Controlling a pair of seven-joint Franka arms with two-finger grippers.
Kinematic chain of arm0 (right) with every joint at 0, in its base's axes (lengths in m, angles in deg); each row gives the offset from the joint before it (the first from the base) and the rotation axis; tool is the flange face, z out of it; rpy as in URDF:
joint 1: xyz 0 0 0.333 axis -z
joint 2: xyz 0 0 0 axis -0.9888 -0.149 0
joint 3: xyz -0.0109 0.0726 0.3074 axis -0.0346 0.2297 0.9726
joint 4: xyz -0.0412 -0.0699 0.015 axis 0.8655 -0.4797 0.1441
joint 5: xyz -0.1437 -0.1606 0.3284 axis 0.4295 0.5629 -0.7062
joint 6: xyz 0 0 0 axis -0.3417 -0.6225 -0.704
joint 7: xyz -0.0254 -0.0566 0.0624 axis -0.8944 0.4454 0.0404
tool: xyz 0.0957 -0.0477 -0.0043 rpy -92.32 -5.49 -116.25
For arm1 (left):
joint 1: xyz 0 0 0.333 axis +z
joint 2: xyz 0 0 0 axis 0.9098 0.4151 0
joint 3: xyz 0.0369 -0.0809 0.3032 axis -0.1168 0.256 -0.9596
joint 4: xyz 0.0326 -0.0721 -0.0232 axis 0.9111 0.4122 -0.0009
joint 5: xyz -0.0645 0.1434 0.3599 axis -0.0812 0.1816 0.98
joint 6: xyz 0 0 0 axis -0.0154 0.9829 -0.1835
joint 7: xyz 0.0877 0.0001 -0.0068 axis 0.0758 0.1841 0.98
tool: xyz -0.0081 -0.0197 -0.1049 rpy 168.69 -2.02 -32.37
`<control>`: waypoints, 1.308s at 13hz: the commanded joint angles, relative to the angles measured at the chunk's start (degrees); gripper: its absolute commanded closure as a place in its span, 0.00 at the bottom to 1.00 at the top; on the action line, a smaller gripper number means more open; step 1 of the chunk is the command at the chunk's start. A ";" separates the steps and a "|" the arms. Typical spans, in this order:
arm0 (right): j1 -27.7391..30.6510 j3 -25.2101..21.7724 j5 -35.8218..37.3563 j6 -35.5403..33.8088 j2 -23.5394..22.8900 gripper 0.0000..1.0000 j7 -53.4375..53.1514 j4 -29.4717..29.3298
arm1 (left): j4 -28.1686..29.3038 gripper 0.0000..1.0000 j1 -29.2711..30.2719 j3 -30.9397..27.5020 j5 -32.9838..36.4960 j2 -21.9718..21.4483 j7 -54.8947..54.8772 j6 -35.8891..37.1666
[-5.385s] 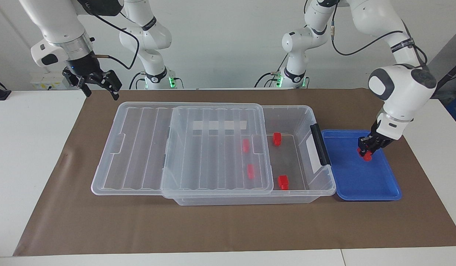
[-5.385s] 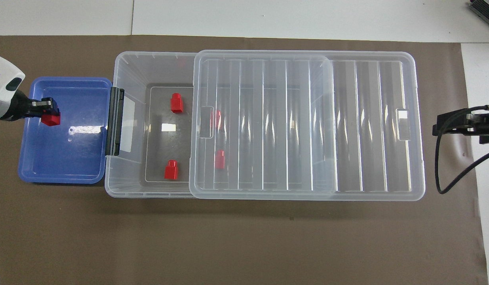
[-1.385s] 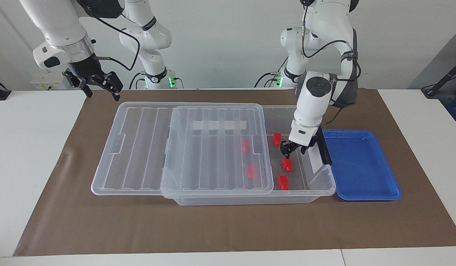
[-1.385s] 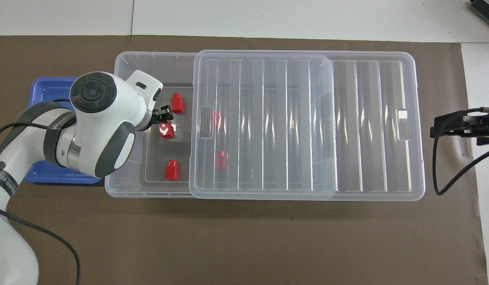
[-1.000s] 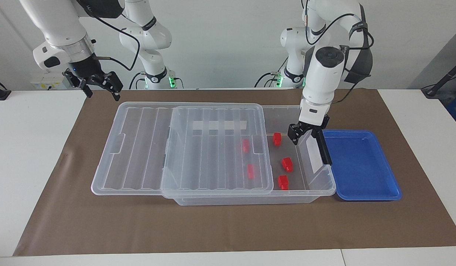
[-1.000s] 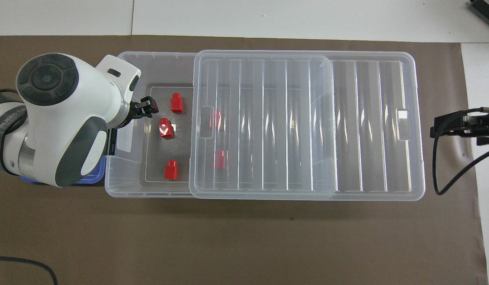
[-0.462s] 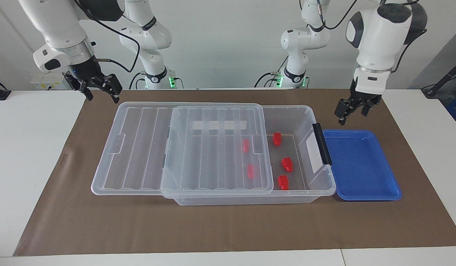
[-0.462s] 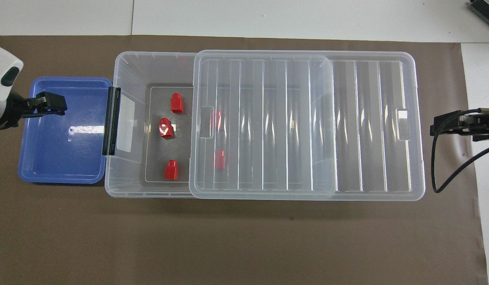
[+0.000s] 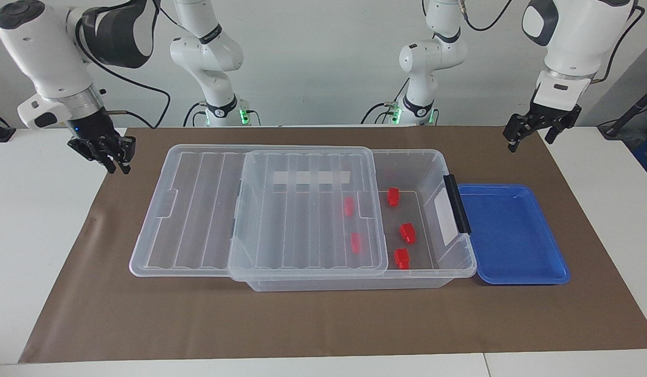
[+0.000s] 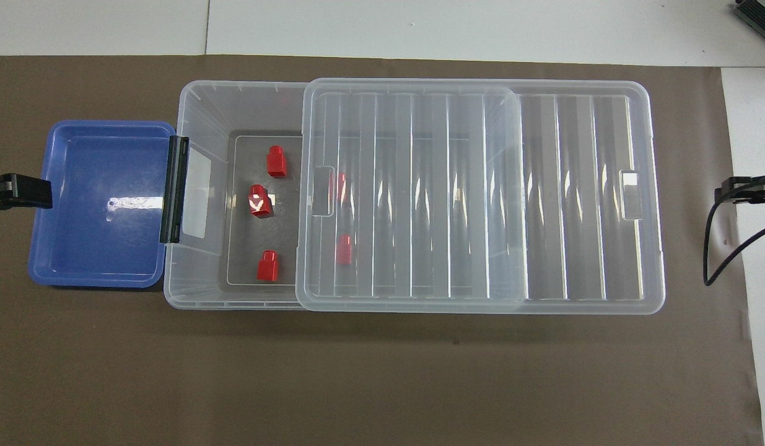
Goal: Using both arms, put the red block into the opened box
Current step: 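Grip the clear lid with the right gripper and slide it closed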
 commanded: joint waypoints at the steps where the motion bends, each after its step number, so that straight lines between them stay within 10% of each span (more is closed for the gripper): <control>1: 1.02 0.41 0.14 6.72 -3.86 1.00 5.35 0.57 | 1.51 0.00 -0.57 0.11 -1.73 -1.12 -0.86 0.12; 17: -6.88 0.76 -11.20 11.67 -9.77 1.00 4.86 0.48 | -14.57 0.00 -12.79 -10.17 -4.64 10.75 -0.68 14.96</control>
